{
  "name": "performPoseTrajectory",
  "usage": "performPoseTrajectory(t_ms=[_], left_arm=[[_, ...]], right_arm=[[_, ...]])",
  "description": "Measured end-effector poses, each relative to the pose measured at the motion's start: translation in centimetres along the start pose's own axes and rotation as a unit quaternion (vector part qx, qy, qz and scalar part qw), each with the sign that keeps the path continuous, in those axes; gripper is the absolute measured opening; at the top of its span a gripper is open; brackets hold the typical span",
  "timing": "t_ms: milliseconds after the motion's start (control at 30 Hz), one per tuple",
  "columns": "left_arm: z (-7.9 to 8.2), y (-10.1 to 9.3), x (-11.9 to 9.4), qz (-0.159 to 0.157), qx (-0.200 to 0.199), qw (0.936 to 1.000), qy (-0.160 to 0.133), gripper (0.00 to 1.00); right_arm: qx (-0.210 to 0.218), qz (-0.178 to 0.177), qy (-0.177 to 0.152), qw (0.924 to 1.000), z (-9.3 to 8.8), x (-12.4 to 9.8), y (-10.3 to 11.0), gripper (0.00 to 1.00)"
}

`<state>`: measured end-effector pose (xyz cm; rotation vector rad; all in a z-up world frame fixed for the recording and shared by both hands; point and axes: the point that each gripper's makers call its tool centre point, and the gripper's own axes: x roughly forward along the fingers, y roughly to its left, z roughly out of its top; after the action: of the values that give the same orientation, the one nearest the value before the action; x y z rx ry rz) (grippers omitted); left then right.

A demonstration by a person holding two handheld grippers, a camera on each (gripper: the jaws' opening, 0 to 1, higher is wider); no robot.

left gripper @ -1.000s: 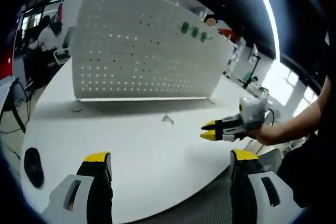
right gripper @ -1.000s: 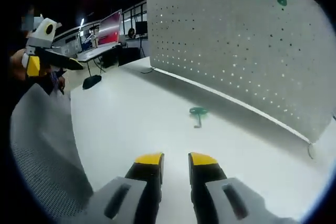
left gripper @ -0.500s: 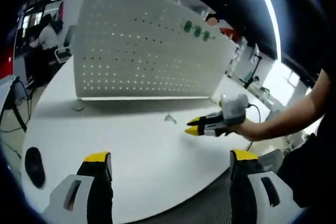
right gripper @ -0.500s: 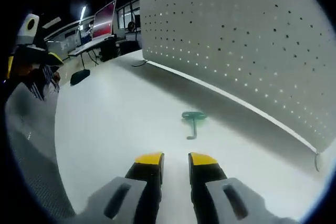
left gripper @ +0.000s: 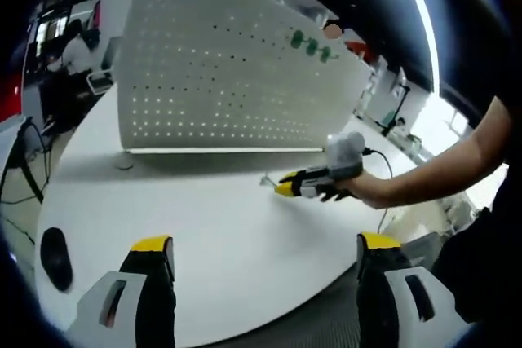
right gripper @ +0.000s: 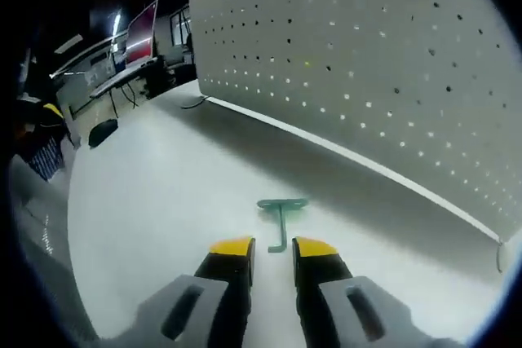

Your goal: Insert the hook assembly into the mounting plate slot until the hook locks in place.

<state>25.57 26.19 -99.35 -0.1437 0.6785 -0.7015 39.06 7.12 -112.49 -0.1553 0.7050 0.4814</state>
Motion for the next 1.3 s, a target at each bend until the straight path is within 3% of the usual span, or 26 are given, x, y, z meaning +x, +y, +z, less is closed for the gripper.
performPoseTrajectory(t_ms=[267,333,500,667,1000,1100,1200,1300], left_arm=[[-0.1,0.1,0.0,0.002,-0.003,1.0,0.003,0.94],[0.0,0.1,0.0,0.002,-0.002,1.0,0.002,0.94],[0.1,0.3,-0.1,0.003,-0.001,1.0,0.002,0.93],[-0.1,-0.1,0.0,-0.001,0.001,1.0,0.003,0.93],[0.8,-0.2,-0.2,-0.004,0.004,0.9999,-0.014,0.93],[0.9,-0.1,-0.2,-0.005,0.009,0.9999,-0.014,0.93],[1.4,-0.1,-0.3,-0.006,0.016,0.9997,-0.018,0.93],[1.7,-0.3,-0.3,-0.008,0.02,0.9996,-0.02,0.93]], right_arm=[[-0.009,-0.008,0.018,0.9998,0.0,1.1,-0.8,0.07],[-0.04,-0.008,0.021,0.9989,0.0,1.2,-1.0,0.04],[-0.033,-0.006,0.018,0.9993,0.0,1.1,-0.7,0.01],[0.023,-0.033,0.019,0.999,-0.1,0.9,-1.0,0.0],[0.04,-0.027,-0.014,0.9987,2.0,-1.4,-0.8,0.0],[0.059,-0.027,-0.024,0.9976,2.6,-2.1,-1.0,0.0],[0.125,-0.021,-0.04,0.9911,3.1,-2.9,-0.6,0.0],[0.129,-0.014,-0.045,0.9905,3.2,-3.8,0.1,0.0]])
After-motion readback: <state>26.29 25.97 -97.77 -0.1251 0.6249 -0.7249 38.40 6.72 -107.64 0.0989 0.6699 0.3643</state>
